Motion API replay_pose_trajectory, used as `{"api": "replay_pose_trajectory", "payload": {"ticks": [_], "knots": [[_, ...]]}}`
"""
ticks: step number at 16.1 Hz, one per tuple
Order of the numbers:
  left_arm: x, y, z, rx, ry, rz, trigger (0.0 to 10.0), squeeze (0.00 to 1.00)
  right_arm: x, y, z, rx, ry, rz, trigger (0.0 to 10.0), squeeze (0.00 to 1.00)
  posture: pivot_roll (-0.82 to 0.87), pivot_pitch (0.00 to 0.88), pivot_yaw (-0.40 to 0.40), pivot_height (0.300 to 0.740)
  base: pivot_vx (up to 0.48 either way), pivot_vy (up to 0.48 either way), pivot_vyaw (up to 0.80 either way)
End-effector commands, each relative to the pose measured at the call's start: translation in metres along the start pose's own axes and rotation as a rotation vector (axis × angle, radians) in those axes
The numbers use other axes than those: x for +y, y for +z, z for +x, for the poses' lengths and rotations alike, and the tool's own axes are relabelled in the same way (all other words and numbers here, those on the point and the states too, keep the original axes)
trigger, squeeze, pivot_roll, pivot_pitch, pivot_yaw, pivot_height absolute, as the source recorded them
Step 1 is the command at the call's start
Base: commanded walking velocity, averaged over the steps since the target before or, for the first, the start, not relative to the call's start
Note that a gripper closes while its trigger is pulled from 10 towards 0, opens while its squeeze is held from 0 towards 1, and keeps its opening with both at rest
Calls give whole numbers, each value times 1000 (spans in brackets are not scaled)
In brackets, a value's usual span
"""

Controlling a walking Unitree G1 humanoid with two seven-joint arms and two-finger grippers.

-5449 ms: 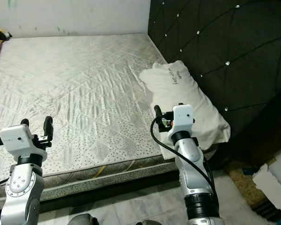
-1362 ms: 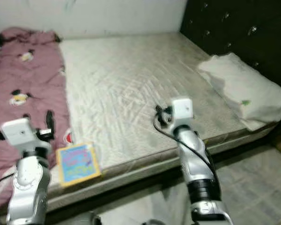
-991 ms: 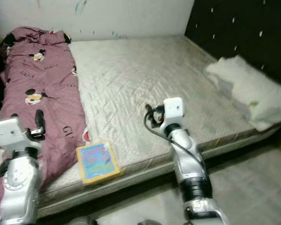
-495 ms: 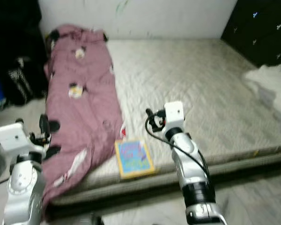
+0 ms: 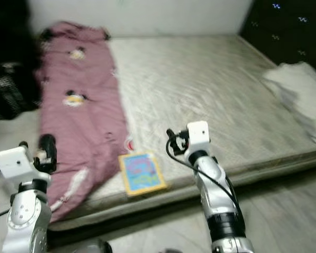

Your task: Clean up the room

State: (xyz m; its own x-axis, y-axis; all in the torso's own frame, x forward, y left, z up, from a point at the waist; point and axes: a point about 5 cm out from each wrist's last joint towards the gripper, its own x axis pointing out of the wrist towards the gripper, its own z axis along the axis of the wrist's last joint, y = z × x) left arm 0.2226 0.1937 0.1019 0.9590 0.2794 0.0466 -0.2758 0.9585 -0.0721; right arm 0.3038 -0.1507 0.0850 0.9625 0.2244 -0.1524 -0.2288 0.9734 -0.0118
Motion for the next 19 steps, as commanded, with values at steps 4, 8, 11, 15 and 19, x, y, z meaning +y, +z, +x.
{"api": "replay_pose_trajectory", "payload": {"ticks": [4,8,11,15,19], "knots": [[-7,1,-3,19,-33,-13,10000,0,-5,-1,-10,15,-11,15,10000,0,68,0,-66,740,0,0,-250],[-8,1,-6,38,-38,-25,10000,0,-3,-2,-14,29,-9,9,10000,0,63,4,-60,740,0,0,-600],[-10,0,-6,45,-33,-30,10000,0,-6,4,-13,12,-28,1,10000,0,61,11,-58,740,0,0,-533],[-8,1,-5,49,-23,-41,10000,0,-10,14,-8,-28,-71,4,10000,0,60,22,-56,740,0,0,0],[-6,-10,-6,153,-7,-199,10000,0,-9,21,-7,-80,-107,58,10000,0,70,37,-62,740,0,0,0]]}}
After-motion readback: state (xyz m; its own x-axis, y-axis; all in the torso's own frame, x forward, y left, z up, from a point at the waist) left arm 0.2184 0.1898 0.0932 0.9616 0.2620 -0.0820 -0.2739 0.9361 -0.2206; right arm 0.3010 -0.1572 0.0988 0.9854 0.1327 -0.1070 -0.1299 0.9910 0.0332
